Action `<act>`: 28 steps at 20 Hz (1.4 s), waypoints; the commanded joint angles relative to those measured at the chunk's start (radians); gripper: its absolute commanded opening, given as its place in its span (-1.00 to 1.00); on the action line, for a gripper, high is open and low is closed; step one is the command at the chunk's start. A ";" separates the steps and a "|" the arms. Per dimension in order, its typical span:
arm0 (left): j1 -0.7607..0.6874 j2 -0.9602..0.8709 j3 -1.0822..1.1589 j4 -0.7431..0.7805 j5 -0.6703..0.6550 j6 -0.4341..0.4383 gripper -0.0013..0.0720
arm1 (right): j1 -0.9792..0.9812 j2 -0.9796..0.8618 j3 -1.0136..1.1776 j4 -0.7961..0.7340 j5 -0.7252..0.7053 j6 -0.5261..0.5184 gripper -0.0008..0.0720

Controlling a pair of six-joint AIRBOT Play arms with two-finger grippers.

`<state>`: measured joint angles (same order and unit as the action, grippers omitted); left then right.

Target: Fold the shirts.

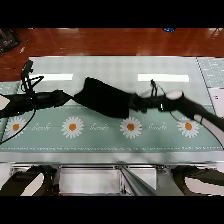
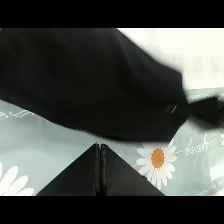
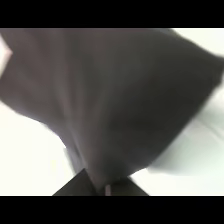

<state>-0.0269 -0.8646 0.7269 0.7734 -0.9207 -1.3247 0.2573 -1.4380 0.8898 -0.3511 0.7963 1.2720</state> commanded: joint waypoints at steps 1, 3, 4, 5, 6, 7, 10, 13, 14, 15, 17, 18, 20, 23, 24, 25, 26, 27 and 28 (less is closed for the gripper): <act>0.000 -0.007 0.000 -0.003 0.001 0.000 -0.90 | 0.013 -0.032 0.359 -0.254 0.079 0.156 -0.91; 0.000 -0.007 0.000 -0.004 0.001 0.000 -0.90 | 0.004 -0.032 0.591 -0.526 0.146 0.334 -0.91; 0.000 -0.007 0.000 -0.004 0.001 0.000 -0.90 | -0.013 -0.032 0.678 -0.603 0.189 0.385 -0.92; -0.001 -0.007 0.000 -0.004 0.001 0.000 -0.90 | -0.038 -0.032 0.752 -0.637 0.234 0.411 -0.91; 0.000 -0.007 0.000 -0.004 0.001 0.000 -0.90 | -0.073 -0.032 0.814 -0.642 0.286 0.419 -0.92; 0.000 -0.007 0.000 -0.005 0.001 0.000 -0.90 | -0.108 -0.032 0.863 -0.641 0.338 0.428 -0.92; 0.000 -0.007 0.000 -0.008 0.001 0.000 -0.90 | -0.223 -0.029 0.977 -0.654 0.496 0.453 -0.92; 0.011 -0.007 0.001 -0.007 0.017 0.019 -0.90 | -0.373 0.021 1.010 -0.655 0.597 0.492 -0.92; 0.018 -0.007 0.003 -0.007 0.018 0.019 -0.90 | -0.423 0.047 1.010 -0.668 0.640 0.507 -0.92; 0.023 -0.007 0.002 -0.007 0.021 0.019 -0.90 | -0.468 0.074 1.010 -0.692 0.682 0.517 -0.92; 0.022 -0.009 0.002 -0.006 0.031 0.019 -0.90 | -0.541 0.122 1.010 -0.743 0.764 0.523 -0.92; 0.021 -0.009 0.002 -0.007 0.031 0.019 -0.90 | -0.578 0.144 1.010 -0.773 0.809 0.523 -0.92; 0.021 -0.009 0.002 -0.007 0.031 0.019 -0.90 | -0.648 0.182 1.002 -0.796 0.892 0.526 -0.92; 0.021 -0.009 0.002 -0.007 0.031 0.019 -0.90 | -0.760 0.269 0.892 -0.817 0.977 0.522 -0.92; 0.021 -0.009 0.002 -0.007 0.031 0.019 -0.90 | -0.801 0.311 0.828 -0.841 0.989 0.522 -0.92; 0.021 -0.009 0.002 -0.007 0.031 0.019 -0.90 | -0.853 0.362 0.745 -0.861 0.996 0.517 -0.92; 0.021 -0.009 0.002 -0.007 0.031 0.019 -0.90 | -0.906 0.412 0.658 -0.876 1.005 0.503 -0.92; 0.021 -0.009 0.002 -0.007 0.031 0.019 -0.90 | -0.964 0.465 0.557 -0.907 1.017 0.486 -0.92; 0.021 -0.009 0.002 -0.007 0.031 0.019 -0.90 | -1.024 0.518 0.455 -0.960 1.019 0.478 -0.92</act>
<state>-0.0067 -0.8730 0.7280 0.7662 -0.8902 -1.3056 -0.6239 -1.0470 1.5635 -1.2091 1.7634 1.7775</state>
